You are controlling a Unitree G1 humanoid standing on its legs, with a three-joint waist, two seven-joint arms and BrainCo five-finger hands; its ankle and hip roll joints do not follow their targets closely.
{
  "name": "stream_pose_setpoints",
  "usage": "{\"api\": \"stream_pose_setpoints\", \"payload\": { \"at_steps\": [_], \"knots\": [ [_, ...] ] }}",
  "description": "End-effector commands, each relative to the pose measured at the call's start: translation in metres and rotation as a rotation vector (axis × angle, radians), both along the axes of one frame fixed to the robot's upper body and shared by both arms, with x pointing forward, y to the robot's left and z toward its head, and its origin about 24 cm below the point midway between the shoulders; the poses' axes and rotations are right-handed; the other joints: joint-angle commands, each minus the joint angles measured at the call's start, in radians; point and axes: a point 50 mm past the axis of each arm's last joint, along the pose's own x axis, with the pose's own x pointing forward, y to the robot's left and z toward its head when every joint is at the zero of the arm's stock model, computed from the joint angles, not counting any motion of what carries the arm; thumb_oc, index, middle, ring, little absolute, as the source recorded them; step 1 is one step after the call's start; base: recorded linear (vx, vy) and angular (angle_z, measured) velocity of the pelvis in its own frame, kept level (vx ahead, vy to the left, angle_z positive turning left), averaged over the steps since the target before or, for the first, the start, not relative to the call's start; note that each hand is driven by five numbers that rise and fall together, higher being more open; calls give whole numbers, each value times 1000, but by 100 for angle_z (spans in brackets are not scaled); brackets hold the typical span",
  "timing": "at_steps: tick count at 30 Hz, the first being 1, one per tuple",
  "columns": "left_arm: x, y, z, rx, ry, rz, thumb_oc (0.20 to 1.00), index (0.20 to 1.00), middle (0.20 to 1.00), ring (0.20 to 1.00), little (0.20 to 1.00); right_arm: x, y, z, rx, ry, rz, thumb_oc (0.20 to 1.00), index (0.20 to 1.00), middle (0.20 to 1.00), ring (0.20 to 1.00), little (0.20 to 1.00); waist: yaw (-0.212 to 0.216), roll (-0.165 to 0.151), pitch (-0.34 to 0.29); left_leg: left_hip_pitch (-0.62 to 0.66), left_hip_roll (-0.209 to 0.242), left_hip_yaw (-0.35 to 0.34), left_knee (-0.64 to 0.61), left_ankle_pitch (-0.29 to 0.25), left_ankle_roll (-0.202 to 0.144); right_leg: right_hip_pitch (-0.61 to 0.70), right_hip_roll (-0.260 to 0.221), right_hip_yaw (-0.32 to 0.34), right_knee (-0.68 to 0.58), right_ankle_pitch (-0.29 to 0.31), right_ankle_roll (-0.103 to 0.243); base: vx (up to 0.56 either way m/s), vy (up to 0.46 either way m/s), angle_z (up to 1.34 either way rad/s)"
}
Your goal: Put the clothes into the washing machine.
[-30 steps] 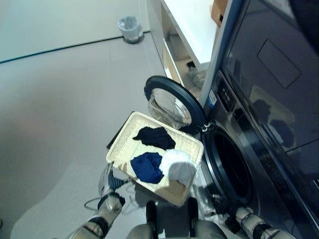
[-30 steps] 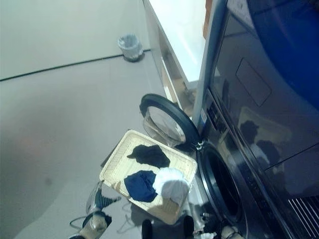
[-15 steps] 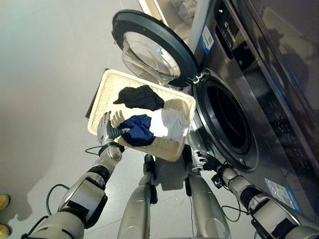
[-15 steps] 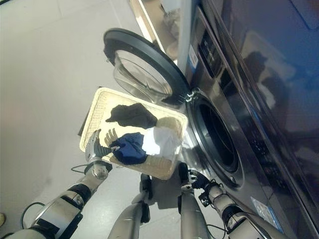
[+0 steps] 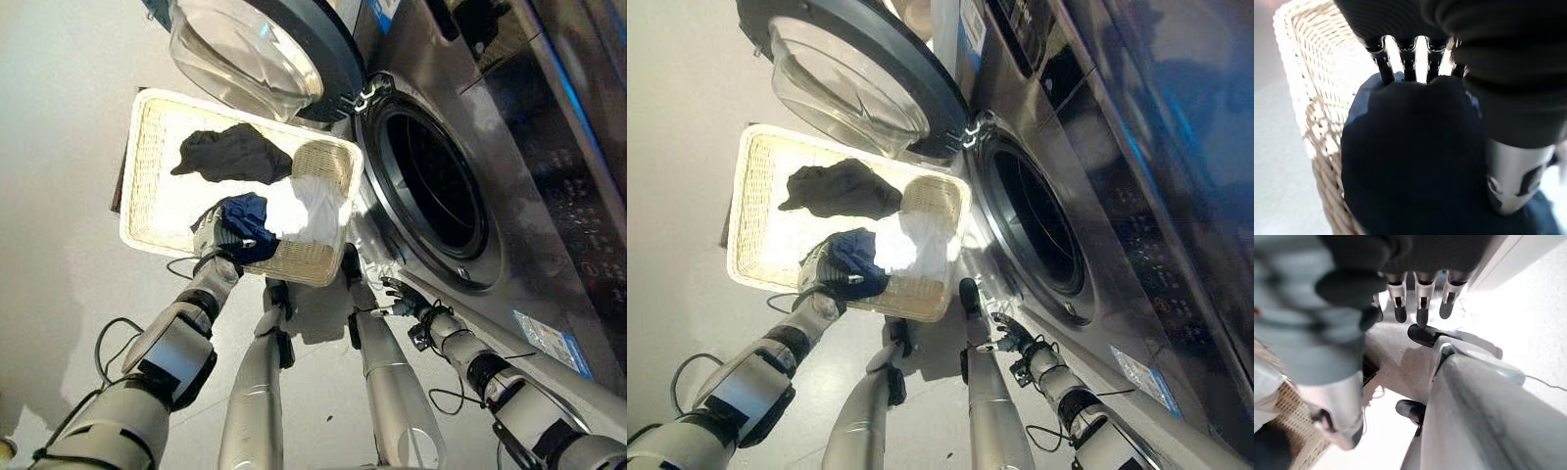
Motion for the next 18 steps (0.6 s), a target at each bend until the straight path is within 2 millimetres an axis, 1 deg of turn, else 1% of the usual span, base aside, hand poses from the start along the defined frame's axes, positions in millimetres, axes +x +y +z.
{"api": "stream_pose_setpoints", "payload": {
  "at_steps": [1,5,6,7,8,9,10,11,13,14,15,16,17,18],
  "knots": [
    [-10,17,-18,-64,174,31,1000,1000,1000,1000,1000,-1,8,5,36,-44,42,1000,1000,1000,1000,1000,-16,-55,-20,-82,-102,-5,185,-115,17,-27,42,-41,-30,22,8,1,15,-7],
    [-9,16,-15,-28,192,22,1000,1000,1000,1000,1000,0,10,8,45,-60,56,1000,1000,1000,1000,1000,-23,-60,-20,-106,-101,-3,188,-114,17,-54,44,-39,-28,27,9,7,18,-6],
    [-6,15,-11,35,201,11,1000,1000,1000,1000,1000,1,11,10,56,-71,61,1000,1000,1000,1000,1000,-28,-63,-20,-124,-101,-3,192,-112,15,-73,46,-38,-24,30,11,0,0,0],
    [-6,15,-11,35,201,11,1000,1000,1000,1000,1000,1,11,10,56,-71,61,1000,1000,1000,1000,1000,-28,-63,-20,-124,-101,-3,192,-112,15,-73,46,-38,-23,30,11,9,17,-3],
    [-5,15,-8,93,212,0,805,805,805,805,805,1,12,11,59,-78,66,1000,1000,1000,1000,1000,-30,-64,-20,-131,-102,-4,190,-111,16,-81,47,-37,-23,31,12,0,0,0],
    [-5,16,-7,128,221,4,655,655,655,655,655,2,12,12,62,-81,69,1000,1000,1000,1000,1000,-31,-65,-20,-133,-102,-4,190,-110,16,-84,48,-37,-23,32,12,0,0,0],
    [-3,18,0,261,216,6,357,357,357,357,357,2,13,13,74,-93,76,1000,1000,1000,1000,1000,-34,-69,-20,-141,-101,-5,189,-109,16,-93,50,-36,-23,34,13,0,0,0],
    [-2,18,3,304,220,1,325,325,325,325,325,2,14,14,78,-96,78,1000,1000,1000,1000,1000,-36,-70,-20,-143,-100,-5,190,-110,15,-95,51,-35,-22,34,13,0,0,0],
    [1,19,9,398,227,-4,200,200,200,200,200,3,13,16,90,-107,79,1000,1000,1000,1000,1000,-39,-72,-20,-150,-100,-7,191,-111,14,-104,54,-31,-20,36,14,0,0,0],
    [3,18,15,523,261,-6,200,200,200,200,200,4,14,19,109,-123,71,1000,1000,1000,1000,1000,-42,-72,-20,-159,-101,-10,186,-106,13,-114,56,-30,-21,41,15,-13,-36,4],
    [3,18,17,590,288,-9,200,200,200,200,200,5,14,20,124,-130,65,1000,1000,1000,1000,1000,-43,-73,-20,-163,-100,-11,183,-103,12,-120,57,-30,-22,43,16,-15,-36,3],
    [4,18,18,602,287,-10,200,200,200,200,200,5,14,21,128,-132,63,1000,1000,1000,1000,1000,-44,-74,-20,-164,-100,-12,182,-103,12,-121,56,-30,-23,44,16,-22,-49,3],
    [3,17,18,704,325,-21,200,200,200,200,200,5,16,22,144,-141,57,1000,1000,1000,1000,1000,-45,-75,-20,-166,-100,-15,175,-100,12,-124,56,-31,-27,48,17,-17,-37,1],
    [3,17,19,723,329,-23,200,200,200,200,200,5,16,22,145,-143,56,1000,1000,1000,1000,1000,-45,-76,-20,-167,-100,-15,174,-99,11,-125,56,-31,-28,49,17,-20,-39,0]
  ]
}}
